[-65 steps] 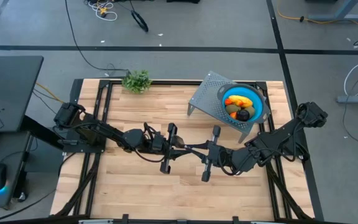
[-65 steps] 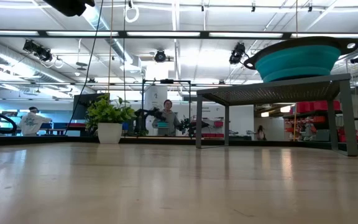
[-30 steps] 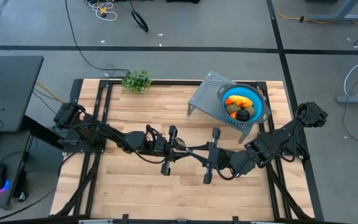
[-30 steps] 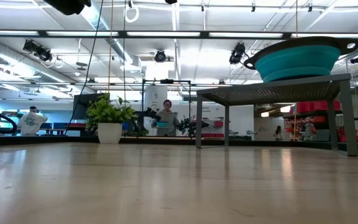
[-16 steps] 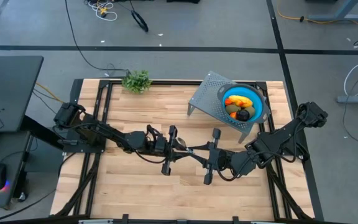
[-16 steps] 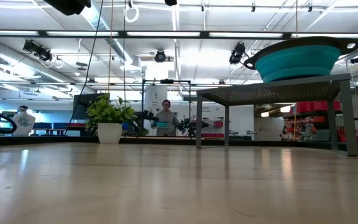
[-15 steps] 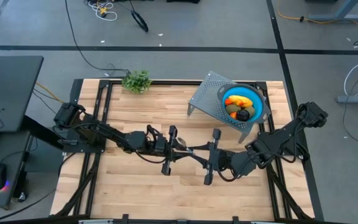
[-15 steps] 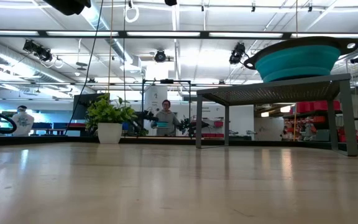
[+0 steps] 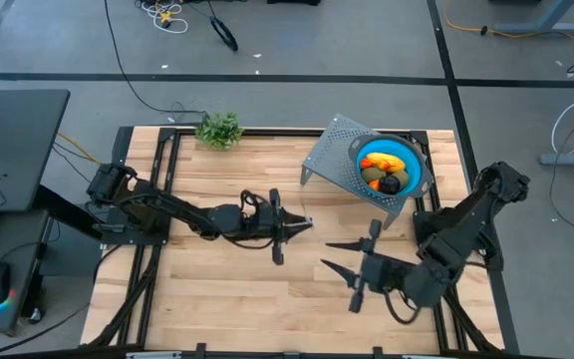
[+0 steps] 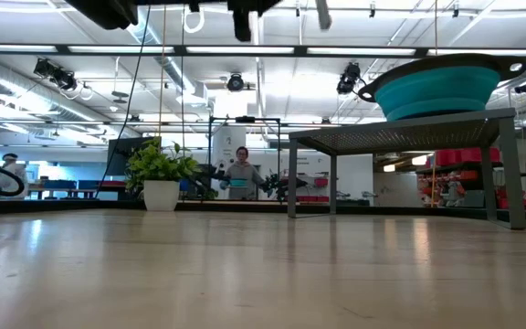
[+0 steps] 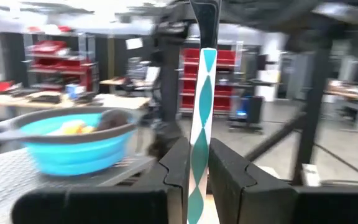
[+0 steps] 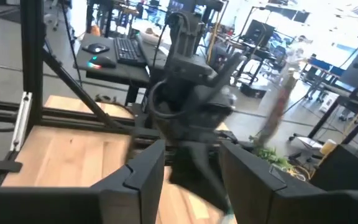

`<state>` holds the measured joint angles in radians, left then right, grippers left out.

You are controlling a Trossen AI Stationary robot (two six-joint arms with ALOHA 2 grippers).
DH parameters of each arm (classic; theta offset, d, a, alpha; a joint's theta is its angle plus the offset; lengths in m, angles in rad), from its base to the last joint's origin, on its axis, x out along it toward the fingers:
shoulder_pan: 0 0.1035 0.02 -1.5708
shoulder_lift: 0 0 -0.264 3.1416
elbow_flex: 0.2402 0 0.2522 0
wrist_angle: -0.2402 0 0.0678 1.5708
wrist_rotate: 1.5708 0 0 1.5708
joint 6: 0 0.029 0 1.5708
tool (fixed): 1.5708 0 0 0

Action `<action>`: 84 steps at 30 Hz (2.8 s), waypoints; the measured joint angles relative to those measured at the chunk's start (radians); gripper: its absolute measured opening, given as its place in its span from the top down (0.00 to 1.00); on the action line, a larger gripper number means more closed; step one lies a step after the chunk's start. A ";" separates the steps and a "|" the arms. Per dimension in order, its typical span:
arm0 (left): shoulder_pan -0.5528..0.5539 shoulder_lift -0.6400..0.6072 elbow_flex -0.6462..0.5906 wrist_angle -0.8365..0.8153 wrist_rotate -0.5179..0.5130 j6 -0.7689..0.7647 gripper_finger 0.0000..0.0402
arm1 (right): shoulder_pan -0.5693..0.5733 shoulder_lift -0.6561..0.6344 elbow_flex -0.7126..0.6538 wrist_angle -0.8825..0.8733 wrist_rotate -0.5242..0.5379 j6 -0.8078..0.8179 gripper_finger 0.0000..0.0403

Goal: Pick & Place Fruit
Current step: Put the knife on the shelf

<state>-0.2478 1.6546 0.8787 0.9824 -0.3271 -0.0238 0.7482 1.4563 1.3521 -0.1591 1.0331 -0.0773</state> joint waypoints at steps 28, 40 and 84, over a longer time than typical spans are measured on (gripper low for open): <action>0.415 -0.017 0.515 -1.018 0.158 -0.219 0.87 | 0.073 0.048 0.000 -0.609 -0.469 0.672 0.59; 0.475 -0.017 0.514 -1.008 0.193 -0.266 0.86 | 0.073 0.130 0.000 -0.634 -0.469 0.691 0.59; 0.509 0.412 1.024 -1.429 0.106 -0.261 0.86 | 0.073 0.148 -0.092 -0.523 -0.591 0.700 0.59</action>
<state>0.2607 2.0670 1.9027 -0.4469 -0.2208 -0.2846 0.8207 1.6047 1.2598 -0.6820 0.4423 0.6232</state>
